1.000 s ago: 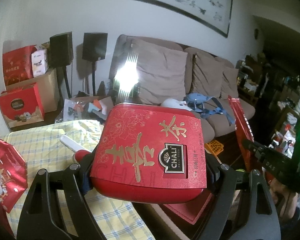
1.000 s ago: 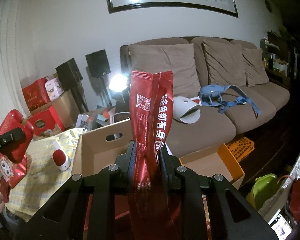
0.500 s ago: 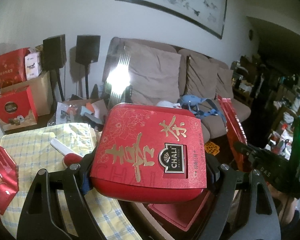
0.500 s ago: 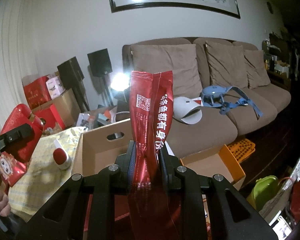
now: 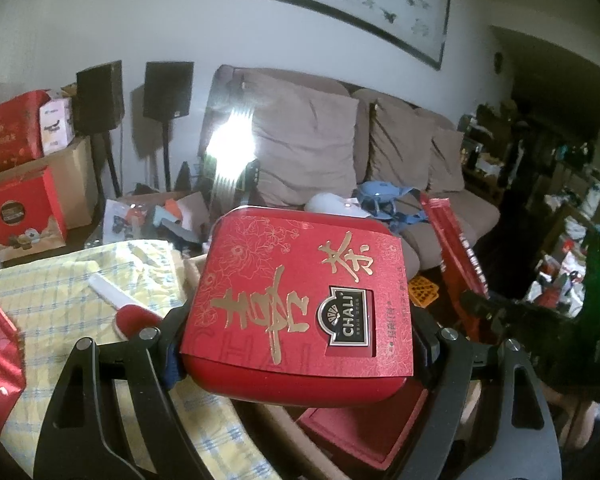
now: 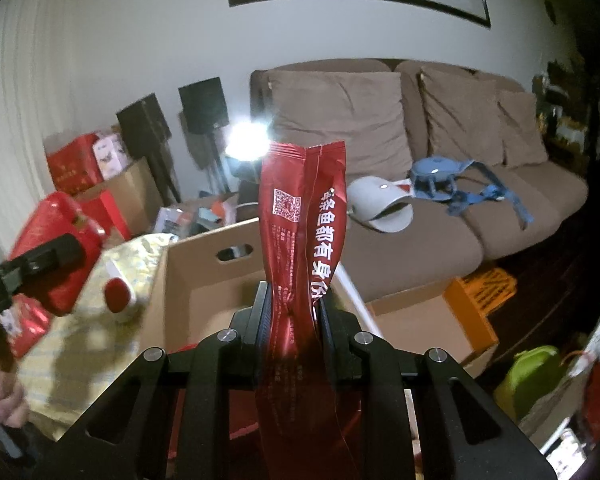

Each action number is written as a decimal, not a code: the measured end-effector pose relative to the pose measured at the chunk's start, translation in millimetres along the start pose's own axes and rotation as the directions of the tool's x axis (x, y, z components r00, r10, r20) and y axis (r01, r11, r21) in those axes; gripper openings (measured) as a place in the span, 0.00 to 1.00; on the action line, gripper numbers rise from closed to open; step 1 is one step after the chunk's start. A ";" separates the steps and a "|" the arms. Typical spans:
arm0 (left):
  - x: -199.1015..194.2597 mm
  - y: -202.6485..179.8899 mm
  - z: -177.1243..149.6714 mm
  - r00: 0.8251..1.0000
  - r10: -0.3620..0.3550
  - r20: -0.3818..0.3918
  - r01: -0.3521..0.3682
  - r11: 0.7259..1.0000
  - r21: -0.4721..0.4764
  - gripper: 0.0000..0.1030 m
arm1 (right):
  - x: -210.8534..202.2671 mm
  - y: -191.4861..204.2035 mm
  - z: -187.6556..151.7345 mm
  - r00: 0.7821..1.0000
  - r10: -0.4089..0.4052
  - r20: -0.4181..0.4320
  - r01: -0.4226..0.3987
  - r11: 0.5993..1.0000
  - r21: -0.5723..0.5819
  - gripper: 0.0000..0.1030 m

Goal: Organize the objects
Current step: 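Hold the CHALI box over the cardboard box with the left tool while the right tool holds the sachet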

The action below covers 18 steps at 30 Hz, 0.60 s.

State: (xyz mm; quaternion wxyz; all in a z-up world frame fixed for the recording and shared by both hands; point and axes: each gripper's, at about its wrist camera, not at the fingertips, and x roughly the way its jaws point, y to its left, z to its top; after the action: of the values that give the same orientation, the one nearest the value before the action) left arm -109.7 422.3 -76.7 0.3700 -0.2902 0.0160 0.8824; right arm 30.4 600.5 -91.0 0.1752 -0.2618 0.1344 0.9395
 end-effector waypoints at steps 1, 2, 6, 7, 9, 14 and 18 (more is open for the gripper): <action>1.3 0.1 2.3 1.000 -0.009 0.004 0.009 1.000 -0.004 0.79 | 0.1 1.2 0.5 1.000 0.007 0.002 -0.007 1.000 0.001 0.21; 2.4 -1.6 4.8 1.000 -0.016 0.012 0.016 1.000 -0.010 0.79 | -0.1 4.4 0.8 1.000 0.004 0.003 -0.004 1.000 -0.009 0.21; 2.9 -6.6 20.8 0.997 -0.009 0.071 0.011 1.000 -0.028 0.79 | -1.0 13.3 2.8 1.000 -0.017 0.006 0.017 0.999 -0.040 0.21; 3.1 -6.9 29.1 0.996 -0.013 0.084 0.016 0.999 -0.036 0.79 | -1.7 14.9 3.6 1.000 -0.019 0.010 0.020 0.999 -0.043 0.21; 2.1 -6.8 45.6 0.994 -0.028 0.101 0.031 0.999 -0.027 0.79 | -3.2 17.0 6.6 1.000 -0.022 0.015 0.022 0.999 -0.041 0.21; -4.6 -8.6 79.4 0.985 -0.006 0.173 0.009 1.000 -0.017 0.79 | -7.9 17.5 27.3 0.997 -0.060 0.048 0.062 0.997 -0.049 0.21; -5.8 -12.3 88.2 0.982 -0.026 0.186 0.024 1.000 0.013 0.79 | -8.0 21.1 47.8 0.996 -0.064 0.068 0.069 0.995 -0.076 0.21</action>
State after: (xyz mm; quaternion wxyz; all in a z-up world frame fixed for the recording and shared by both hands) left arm -142.4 448.9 1.9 0.3824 -0.2048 -0.0178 0.9008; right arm 7.1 595.8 -43.8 0.2003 -0.2417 0.0829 0.9458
